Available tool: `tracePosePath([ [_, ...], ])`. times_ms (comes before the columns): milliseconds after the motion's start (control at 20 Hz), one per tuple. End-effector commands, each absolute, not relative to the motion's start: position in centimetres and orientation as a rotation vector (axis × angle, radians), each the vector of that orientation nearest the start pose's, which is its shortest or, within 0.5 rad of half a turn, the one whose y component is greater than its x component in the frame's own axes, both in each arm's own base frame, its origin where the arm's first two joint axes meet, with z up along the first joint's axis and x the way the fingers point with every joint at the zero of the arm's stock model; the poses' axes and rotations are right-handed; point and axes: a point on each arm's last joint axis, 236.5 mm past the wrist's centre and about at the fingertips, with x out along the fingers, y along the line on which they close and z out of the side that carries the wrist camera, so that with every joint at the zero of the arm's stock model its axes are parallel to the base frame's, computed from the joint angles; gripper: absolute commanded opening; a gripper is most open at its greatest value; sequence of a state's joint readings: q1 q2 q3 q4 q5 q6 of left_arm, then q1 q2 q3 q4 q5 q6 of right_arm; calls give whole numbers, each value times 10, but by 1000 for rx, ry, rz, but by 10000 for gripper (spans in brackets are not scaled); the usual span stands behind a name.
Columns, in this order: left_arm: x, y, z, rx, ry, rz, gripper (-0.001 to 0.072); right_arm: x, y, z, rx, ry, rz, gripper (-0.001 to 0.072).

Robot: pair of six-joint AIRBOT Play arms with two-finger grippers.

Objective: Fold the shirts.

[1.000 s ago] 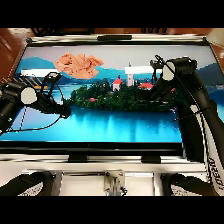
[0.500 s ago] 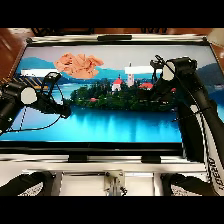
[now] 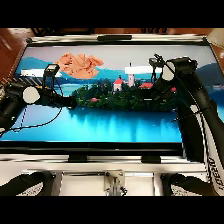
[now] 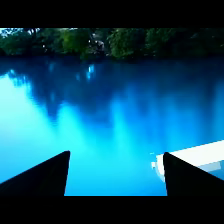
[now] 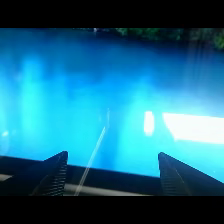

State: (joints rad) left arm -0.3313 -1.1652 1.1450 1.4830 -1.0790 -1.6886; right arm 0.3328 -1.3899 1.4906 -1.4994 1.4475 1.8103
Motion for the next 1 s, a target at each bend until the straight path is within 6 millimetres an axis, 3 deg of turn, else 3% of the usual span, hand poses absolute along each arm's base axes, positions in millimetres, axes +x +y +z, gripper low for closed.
tracePosePath([
  [0, 377, -152, 47, -28, 1103, -283, 714, 388, 153, 69, 23, 1282, 210, 678],
  [100, 391, -155, 47, -30, 1079, -280, 714, 397, 154, 72, 28, 1242, 213, 678],
  [200, 423, -156, 62, -42, 994, -270, 713, 410, 158, 77, 46, 1185, 218, 678],
  [350, 489, -145, 86, -82, 907, -225, 714, 413, 162, 80, 78, 1171, 216, 678],
  [500, 567, -122, 92, -97, 839, -176, 714, 408, 167, 79, 97, 1192, 231, 678],
  [650, 615, -94, 58, -120, 879, -121, 714, 397, 176, 77, 130, 1234, 261, 678],
  [800, 634, -81, 6, -178, 917, -100, 714, 394, 181, 78, 150, 1245, 278, 677],
  [950, 650, -76, -33, -196, 892, -83, 713, 393, 181, 77, 150, 1248, 278, 678],
])
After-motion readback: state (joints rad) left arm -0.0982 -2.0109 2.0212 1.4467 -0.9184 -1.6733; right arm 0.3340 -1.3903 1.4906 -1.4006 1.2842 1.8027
